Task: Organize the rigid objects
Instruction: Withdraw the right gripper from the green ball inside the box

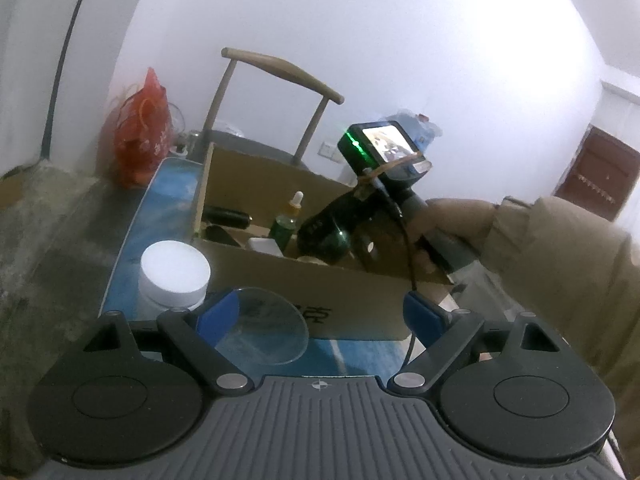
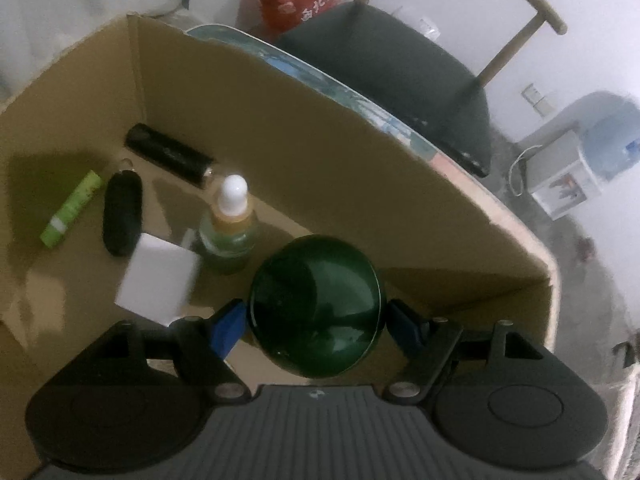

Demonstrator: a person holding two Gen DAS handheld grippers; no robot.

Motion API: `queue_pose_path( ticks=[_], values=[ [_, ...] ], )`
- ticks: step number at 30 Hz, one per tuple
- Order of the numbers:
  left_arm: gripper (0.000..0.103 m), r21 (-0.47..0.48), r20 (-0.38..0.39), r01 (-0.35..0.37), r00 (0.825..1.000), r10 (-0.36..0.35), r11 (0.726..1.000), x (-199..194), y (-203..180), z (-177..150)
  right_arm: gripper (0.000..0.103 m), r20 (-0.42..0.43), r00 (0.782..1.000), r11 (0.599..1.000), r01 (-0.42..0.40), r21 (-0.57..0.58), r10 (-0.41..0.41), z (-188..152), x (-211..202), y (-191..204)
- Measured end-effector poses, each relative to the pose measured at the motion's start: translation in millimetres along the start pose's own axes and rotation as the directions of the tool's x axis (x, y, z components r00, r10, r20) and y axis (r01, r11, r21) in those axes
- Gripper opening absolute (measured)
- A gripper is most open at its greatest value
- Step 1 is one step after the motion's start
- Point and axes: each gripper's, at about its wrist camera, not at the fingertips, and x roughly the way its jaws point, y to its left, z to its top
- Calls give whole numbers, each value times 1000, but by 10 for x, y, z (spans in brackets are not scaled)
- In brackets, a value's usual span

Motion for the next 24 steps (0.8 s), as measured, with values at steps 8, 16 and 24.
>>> queue_pose_path(
  ticks=[8, 16, 24],
  values=[
    [90, -17, 3, 0, 1000, 0, 1000, 11, 72, 15, 79, 33, 999, 1000, -6, -7, 6, -50, -29, -46],
    [90, -24, 3, 1, 1000, -1, 1000, 5, 97, 20, 78, 86, 937, 876, 348, -333, -340, -78, 89, 409],
    [91, -30, 1, -3, 1000, 3, 1000, 13, 113, 3, 79, 58, 982, 949, 190, -252, -181, 71, -101, 329]
  ],
)
